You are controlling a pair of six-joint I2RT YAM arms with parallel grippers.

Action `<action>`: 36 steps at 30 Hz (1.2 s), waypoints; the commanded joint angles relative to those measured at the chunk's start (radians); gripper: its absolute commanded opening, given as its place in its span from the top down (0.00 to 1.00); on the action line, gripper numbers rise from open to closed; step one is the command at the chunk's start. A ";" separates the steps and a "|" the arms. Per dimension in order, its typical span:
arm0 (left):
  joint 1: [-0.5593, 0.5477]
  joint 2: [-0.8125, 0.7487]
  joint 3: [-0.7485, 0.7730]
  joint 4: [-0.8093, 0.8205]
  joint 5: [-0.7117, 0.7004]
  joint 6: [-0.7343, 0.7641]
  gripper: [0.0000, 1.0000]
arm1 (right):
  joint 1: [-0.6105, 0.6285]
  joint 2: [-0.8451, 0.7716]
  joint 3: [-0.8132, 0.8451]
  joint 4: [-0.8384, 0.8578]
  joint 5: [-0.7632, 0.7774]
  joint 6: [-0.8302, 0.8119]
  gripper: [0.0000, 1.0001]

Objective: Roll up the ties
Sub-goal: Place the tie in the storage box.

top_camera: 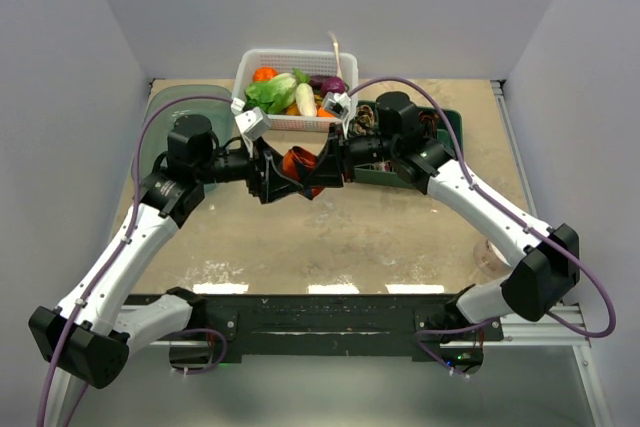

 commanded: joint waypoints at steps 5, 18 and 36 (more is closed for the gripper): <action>-0.008 -0.035 0.060 -0.028 -0.311 -0.011 0.01 | 0.004 0.051 0.092 -0.081 0.207 -0.026 1.00; -0.008 -0.132 -0.028 0.010 -0.680 -0.097 0.00 | -0.087 0.184 0.227 -0.142 0.816 0.060 1.00; -0.008 -0.086 -0.118 0.038 -0.815 -0.187 0.00 | -0.288 0.309 0.270 0.006 1.350 0.083 1.00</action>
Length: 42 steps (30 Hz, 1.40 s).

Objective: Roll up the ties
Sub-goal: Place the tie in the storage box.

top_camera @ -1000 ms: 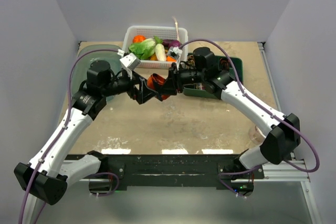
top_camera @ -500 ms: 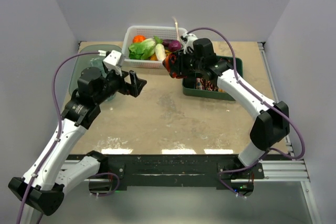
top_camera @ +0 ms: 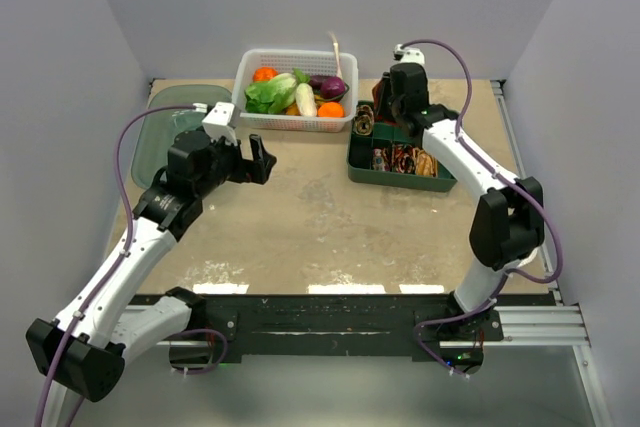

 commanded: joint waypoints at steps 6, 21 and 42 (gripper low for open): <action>-0.004 -0.006 -0.010 0.049 -0.012 -0.029 0.00 | -0.068 0.078 0.136 0.079 0.190 0.003 1.00; -0.003 0.038 0.003 0.028 -0.001 -0.031 0.00 | -0.117 0.232 0.132 0.052 0.238 0.037 1.00; -0.004 0.055 0.008 0.028 0.010 -0.027 0.00 | -0.137 0.287 0.035 0.036 0.221 0.077 1.00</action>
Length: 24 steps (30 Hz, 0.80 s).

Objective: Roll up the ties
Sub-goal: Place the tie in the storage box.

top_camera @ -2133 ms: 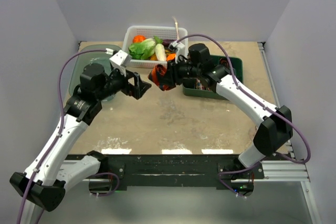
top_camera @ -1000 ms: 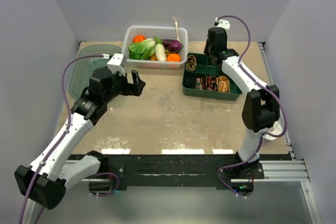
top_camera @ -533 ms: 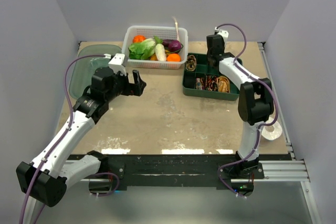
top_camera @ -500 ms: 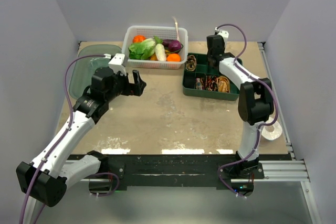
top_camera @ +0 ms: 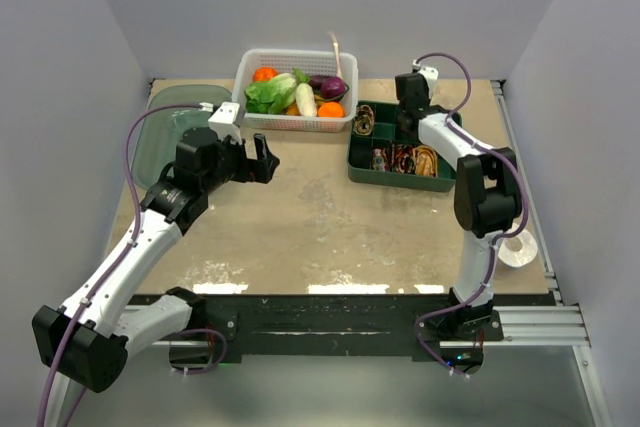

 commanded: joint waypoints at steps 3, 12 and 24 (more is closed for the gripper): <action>-0.003 0.002 0.007 0.026 0.012 0.000 0.00 | -0.003 0.023 -0.022 0.013 -0.023 0.028 1.00; -0.004 -0.001 0.005 0.026 0.012 0.000 0.00 | -0.003 0.090 0.030 -0.025 -0.048 0.024 1.00; -0.003 0.004 0.005 0.024 0.018 0.000 0.00 | -0.003 0.191 0.122 -0.114 -0.086 -0.001 1.00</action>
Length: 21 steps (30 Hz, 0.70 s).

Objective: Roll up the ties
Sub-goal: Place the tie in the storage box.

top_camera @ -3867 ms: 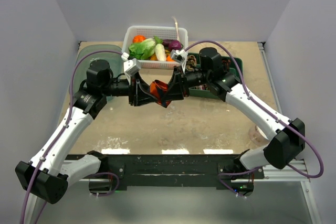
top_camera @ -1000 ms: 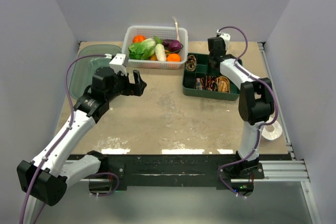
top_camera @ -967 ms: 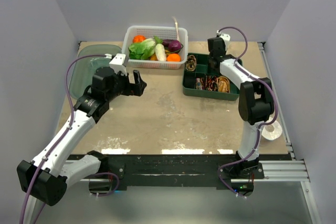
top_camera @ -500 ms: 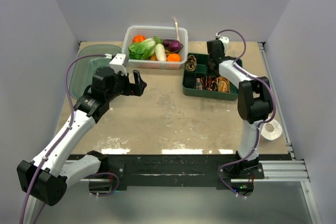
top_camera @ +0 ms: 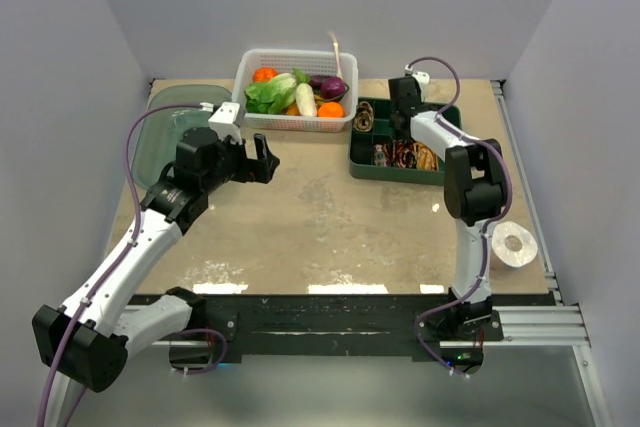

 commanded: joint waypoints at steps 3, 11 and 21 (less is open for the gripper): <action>-0.003 0.003 0.004 0.024 0.017 -0.001 0.00 | -0.003 0.079 0.063 -0.128 -0.081 -0.016 1.00; -0.004 0.001 0.002 0.029 0.020 0.000 0.00 | -0.003 0.030 0.054 -0.165 -0.116 -0.037 1.00; -0.004 -0.005 -0.001 0.033 0.027 -0.003 0.00 | -0.003 0.003 0.100 -0.254 -0.155 -0.062 1.00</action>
